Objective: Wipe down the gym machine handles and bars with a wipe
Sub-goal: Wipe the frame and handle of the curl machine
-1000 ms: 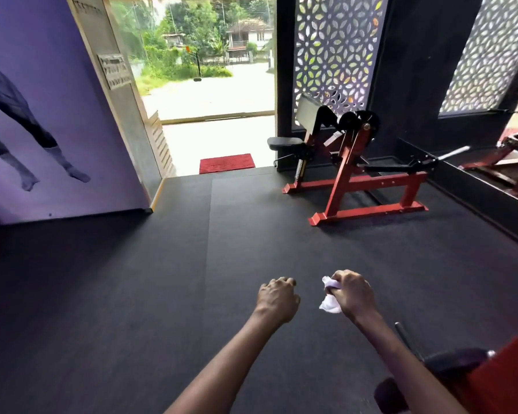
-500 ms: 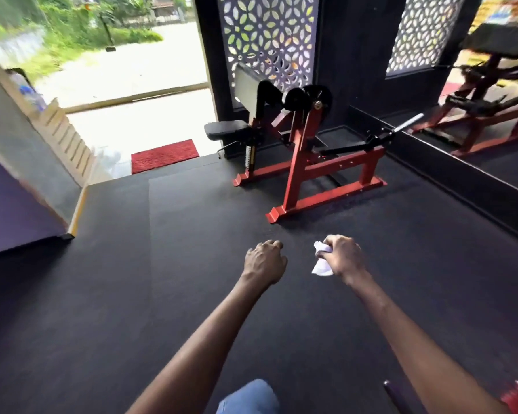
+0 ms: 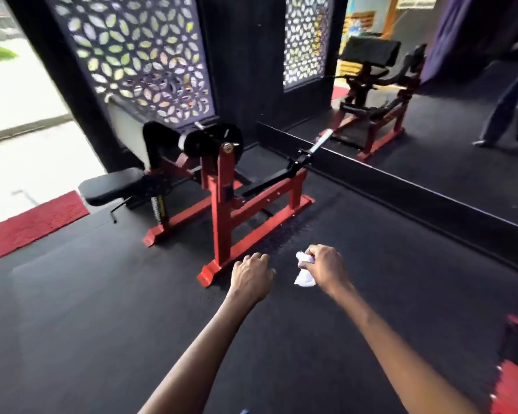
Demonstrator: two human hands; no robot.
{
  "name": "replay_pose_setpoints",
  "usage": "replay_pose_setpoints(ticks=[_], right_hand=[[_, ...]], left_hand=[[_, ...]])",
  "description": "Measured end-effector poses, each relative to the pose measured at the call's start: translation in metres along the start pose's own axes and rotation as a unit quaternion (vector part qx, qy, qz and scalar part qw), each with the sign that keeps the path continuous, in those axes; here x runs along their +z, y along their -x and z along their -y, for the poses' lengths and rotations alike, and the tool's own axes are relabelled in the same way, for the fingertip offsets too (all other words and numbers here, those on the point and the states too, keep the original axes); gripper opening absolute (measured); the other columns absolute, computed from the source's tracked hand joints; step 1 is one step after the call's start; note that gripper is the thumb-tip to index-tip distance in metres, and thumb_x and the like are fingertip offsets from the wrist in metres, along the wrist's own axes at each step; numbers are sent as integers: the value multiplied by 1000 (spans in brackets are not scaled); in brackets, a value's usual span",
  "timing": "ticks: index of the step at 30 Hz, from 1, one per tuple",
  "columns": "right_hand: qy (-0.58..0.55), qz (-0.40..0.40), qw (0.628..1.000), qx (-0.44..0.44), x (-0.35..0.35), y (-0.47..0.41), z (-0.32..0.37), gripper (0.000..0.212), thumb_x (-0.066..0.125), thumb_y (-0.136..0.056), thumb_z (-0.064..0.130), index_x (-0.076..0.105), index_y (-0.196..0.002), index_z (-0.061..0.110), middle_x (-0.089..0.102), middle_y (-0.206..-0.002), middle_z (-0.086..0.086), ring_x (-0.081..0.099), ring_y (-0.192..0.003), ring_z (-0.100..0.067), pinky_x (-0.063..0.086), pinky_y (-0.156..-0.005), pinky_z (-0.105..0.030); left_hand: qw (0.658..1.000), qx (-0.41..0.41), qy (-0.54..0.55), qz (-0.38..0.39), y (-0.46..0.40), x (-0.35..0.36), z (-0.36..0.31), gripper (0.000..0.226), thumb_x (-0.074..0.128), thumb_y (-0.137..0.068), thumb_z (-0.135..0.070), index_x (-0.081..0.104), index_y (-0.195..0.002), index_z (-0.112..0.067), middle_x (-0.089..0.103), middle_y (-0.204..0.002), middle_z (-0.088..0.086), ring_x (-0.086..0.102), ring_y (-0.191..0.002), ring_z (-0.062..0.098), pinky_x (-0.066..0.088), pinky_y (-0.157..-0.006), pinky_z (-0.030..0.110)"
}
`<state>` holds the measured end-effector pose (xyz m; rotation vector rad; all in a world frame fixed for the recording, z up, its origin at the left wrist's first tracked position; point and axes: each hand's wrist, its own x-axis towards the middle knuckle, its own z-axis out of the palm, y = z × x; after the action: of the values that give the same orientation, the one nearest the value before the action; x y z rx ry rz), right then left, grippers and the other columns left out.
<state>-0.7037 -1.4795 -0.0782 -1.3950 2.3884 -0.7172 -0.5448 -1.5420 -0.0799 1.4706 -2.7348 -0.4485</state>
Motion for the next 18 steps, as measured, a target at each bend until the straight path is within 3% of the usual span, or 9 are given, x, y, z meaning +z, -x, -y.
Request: replay_pose_setpoints(ticks=[6,13,18], right_hand=[[-11,-49,997,57,-11,-138,-44,15,73,-74,22,66,-79,10,67,-88,-7,62,-86,-28,44,-73,-34],[-40,-81,993,78,-44,-339,-103,11,73,-72,16,66,-75,8,66,-84,-11,62,-82,-29,48,-72,-38],[-48,-87,993,64,-75,-486,-130,14,76,-71,18,67,-79,10,65,-84,-10,61,-80,-30,47,-73,-40]], left_hand=[[997,69,-10,33,-162,-12,-25,29,44,-98,-34,55,-113,-11,58,-121,7,53,-116,28,39,-90,37],[993,112,-8,32,-374,-21,-78,31,46,-96,-33,56,-116,-12,58,-125,9,54,-118,30,41,-92,38],[994,107,-23,26,-525,-41,-110,39,45,-96,-33,53,-130,-14,56,-131,6,52,-122,29,41,-99,39]])
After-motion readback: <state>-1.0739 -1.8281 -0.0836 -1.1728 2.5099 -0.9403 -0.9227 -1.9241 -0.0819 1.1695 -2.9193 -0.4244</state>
